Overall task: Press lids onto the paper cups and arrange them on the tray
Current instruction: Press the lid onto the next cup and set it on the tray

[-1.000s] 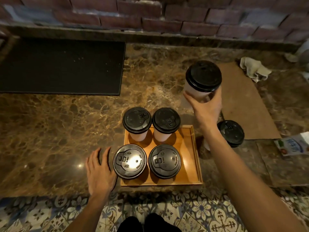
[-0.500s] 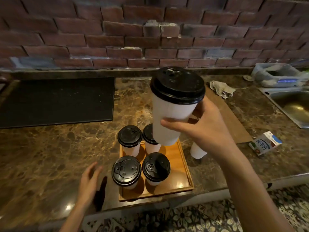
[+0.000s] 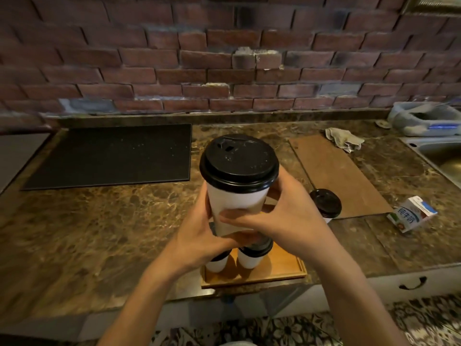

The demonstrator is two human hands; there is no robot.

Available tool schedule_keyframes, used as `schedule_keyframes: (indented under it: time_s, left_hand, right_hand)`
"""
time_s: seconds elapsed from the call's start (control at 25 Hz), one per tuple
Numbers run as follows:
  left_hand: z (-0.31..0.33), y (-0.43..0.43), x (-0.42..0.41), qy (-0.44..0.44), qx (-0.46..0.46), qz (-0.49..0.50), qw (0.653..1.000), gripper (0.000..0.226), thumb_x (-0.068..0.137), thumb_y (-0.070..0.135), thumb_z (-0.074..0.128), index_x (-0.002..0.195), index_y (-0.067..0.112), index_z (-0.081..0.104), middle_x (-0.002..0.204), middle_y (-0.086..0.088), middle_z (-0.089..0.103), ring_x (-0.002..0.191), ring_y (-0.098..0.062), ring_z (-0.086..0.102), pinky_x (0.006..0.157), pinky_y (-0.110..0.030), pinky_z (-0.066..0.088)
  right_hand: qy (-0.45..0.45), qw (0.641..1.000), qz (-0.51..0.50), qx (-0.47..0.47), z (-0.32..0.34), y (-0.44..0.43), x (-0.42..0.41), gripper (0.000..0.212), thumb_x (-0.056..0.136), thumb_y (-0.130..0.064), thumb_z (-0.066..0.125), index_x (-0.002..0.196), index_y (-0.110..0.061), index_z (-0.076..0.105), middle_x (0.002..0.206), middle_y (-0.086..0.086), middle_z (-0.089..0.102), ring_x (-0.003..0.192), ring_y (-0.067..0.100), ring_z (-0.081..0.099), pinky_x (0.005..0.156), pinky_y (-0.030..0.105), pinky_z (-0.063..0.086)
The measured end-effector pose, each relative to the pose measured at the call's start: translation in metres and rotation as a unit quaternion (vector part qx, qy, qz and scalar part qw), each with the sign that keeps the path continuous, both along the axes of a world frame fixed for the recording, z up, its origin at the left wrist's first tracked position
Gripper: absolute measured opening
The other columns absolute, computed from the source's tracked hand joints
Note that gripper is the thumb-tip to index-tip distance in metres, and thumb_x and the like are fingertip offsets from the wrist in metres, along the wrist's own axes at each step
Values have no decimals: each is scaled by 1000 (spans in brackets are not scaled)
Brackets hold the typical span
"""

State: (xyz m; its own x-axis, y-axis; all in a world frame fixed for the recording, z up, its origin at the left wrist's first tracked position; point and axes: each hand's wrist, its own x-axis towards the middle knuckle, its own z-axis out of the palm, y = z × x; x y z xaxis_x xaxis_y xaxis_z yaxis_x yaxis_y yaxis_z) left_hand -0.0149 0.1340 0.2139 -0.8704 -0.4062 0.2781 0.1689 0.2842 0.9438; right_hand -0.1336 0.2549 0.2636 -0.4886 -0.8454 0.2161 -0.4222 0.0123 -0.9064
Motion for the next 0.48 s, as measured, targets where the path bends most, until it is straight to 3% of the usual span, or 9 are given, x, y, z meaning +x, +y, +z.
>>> schedule_keyframes:
  time_s: [0.16,0.28,0.4,0.48]
  left_hand:
    - [-1,3,5,45,45,9,998,92,58,46,85,131,21,34,123,28,57,118,1,54,89,-12,46]
    - [0,6,7,78,26,31,996,85,65,33,82,134,14,36,126,18,58,119,-7,55,91,-17,47]
    - [-2,9,8,92,16,54,994,84,65,21,83,135,10,39,124,3,59,113,-17,59,84,-23,53]
    - [-1,13,6,97,13,82,992,85,62,22,85,134,16,41,120,3,60,108,-17,62,75,-23,56]
  right_hand:
    - [-6,1000,-12,-7,0,-1,13,77,54,-42,91,117,-50,47,115,-34,60,107,-19,53,76,-1,42]
    - [20,999,-5,31,8,4,20,85,52,-56,84,126,-47,43,115,-35,58,111,-20,49,82,1,44]
    - [72,993,-12,95,42,15,15,115,47,-82,67,146,-43,26,130,-34,48,121,-11,47,101,23,47]
    - [134,988,-36,68,78,15,12,108,54,-92,51,147,-44,24,132,-30,47,123,-4,47,103,35,47]
